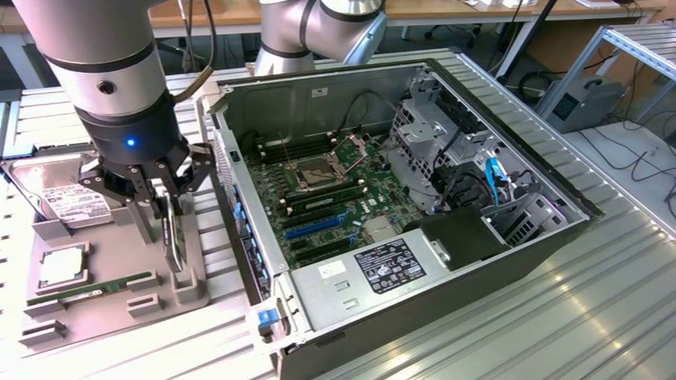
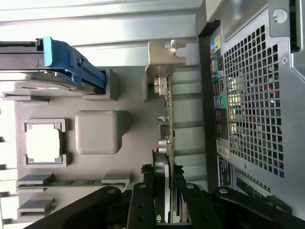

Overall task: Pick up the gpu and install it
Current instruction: 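Pick up the gpu and move the gpu toward the slot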

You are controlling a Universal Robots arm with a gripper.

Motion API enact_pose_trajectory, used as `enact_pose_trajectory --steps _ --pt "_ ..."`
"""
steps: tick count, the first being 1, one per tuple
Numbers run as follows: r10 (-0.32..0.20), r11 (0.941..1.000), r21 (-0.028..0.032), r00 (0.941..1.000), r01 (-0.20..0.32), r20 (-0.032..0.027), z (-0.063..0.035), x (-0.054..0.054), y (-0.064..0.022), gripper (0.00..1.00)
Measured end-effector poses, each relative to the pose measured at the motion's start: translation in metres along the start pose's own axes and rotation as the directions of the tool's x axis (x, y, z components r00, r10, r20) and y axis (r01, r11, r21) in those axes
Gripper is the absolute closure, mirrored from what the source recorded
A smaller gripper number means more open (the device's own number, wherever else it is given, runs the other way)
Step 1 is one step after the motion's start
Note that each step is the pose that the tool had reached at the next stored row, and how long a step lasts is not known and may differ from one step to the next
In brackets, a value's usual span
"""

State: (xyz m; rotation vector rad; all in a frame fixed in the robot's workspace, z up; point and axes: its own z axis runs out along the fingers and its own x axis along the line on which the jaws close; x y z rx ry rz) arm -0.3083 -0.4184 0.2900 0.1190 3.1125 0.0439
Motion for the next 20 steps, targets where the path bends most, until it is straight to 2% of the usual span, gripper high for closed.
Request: enact_pose_trajectory --steps 20 --pt "0.0 1.0 0.0 1.0 0.0 0.0001 -0.0205 -0.001 0.0006 0.73"
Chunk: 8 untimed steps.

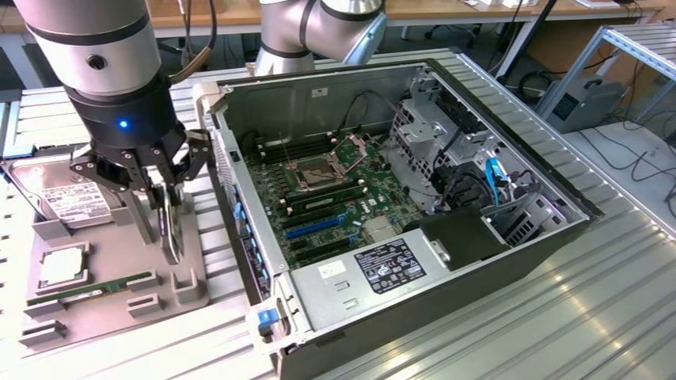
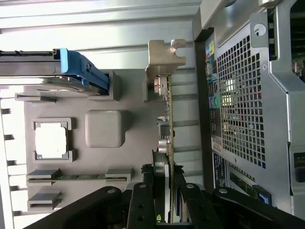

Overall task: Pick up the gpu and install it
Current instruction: 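Pick up the gpu and move the gpu toward the slot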

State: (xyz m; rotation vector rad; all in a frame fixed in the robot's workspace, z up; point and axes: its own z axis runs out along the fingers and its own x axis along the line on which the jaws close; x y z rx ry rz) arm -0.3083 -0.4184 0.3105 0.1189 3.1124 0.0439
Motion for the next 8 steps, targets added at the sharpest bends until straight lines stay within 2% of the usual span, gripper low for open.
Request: enact_pose_trajectory --steps 8 --pt "0.0 1.0 0.0 1.0 0.0 -0.0001 -0.0073 -0.0002 0.0002 0.73"
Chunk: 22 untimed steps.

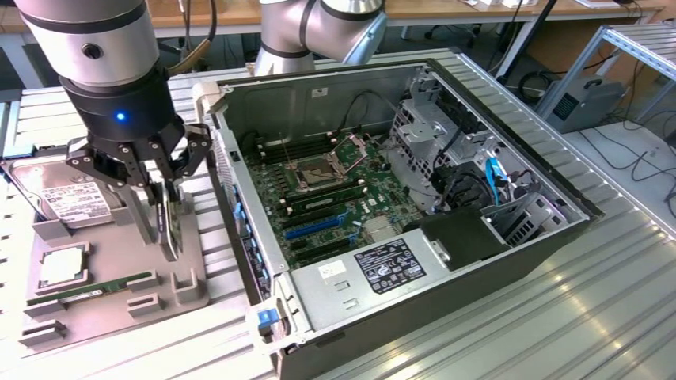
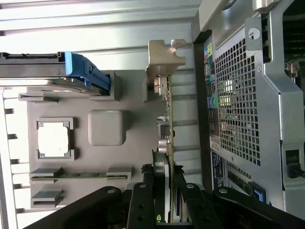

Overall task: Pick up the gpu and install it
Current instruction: 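Pick up the gpu and move the gpu toward the slot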

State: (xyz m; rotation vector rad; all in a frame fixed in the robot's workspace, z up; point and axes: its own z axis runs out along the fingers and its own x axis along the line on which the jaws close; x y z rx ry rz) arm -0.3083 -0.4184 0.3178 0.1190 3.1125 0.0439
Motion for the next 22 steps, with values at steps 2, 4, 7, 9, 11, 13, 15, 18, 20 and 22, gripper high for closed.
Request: enact_pose_trajectory --steps 2,4,7,9,11,13,15,18,20,22 --pt "0.0 1.0 0.0 1.0 0.0 0.0 -0.0017 0.0 0.0001 0.73" --pt "0.0 1.0 0.0 1.0 0.0 0.0 -0.0034 0.0 0.0001 0.73" --pt "0.0 1.0 0.0 1.0 0.0 0.0 -0.0062 0.0 0.0002 0.73" --pt "0.0 1.0 0.0 1.0 0.0 0.0 -0.0081 0.0 0.0002 0.73" --pt "0.0 1.0 -0.0001 1.0 0.0 0.0001 -0.01 0.0 0.0003 0.73" --pt "0.0 1.0 -0.0001 1.0 0.0 0.0001 -0.0121 0.0 0.0004 0.73" --pt "0.0 1.0 0.0 1.0 0.0 0.0 -0.0142 0.0 0.0004 0.73" --pt "0.0 1.0 0.0 1.0 0.0 0.0 -0.0173 0.0 0.0005 0.73" --pt "0.0 1.0 -0.0001 1.0 0.0 0.0001 -0.0193 -0.001 0.0006 0.73" --pt "0.0 1.0 0.0 1.0 0.0 0.0 -0.0218 -0.001 0.0006 0.73"
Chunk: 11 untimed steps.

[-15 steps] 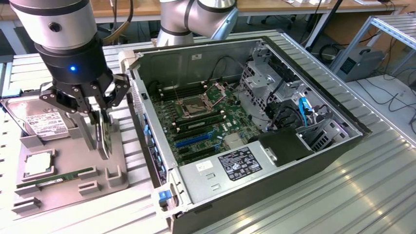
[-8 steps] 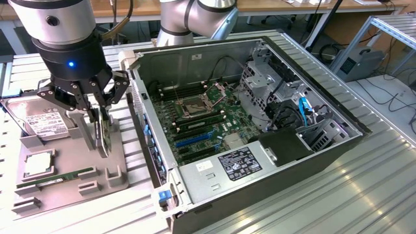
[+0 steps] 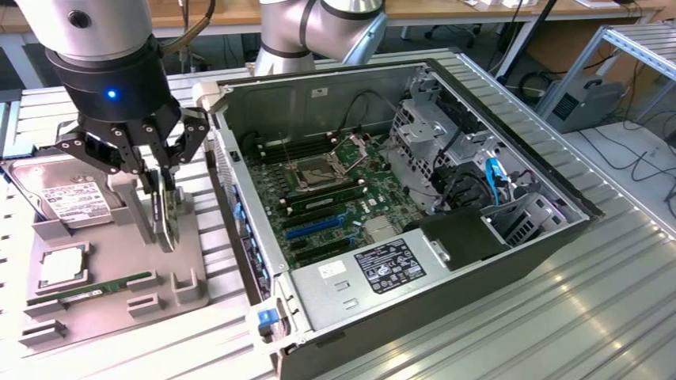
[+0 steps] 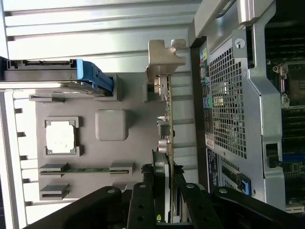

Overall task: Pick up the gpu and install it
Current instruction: 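Pick up the gpu and move the gpu toward the slot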

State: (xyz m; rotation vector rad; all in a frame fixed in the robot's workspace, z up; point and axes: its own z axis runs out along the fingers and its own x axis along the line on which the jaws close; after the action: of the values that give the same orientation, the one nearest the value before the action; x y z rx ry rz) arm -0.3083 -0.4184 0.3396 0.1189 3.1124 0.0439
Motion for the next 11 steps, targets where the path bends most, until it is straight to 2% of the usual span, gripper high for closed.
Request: enact_pose_trajectory --steps 11 --pt "0.0 1.0 -0.0001 1.0 0.0 0.0001 -0.0112 0.0 0.0003 0.73"
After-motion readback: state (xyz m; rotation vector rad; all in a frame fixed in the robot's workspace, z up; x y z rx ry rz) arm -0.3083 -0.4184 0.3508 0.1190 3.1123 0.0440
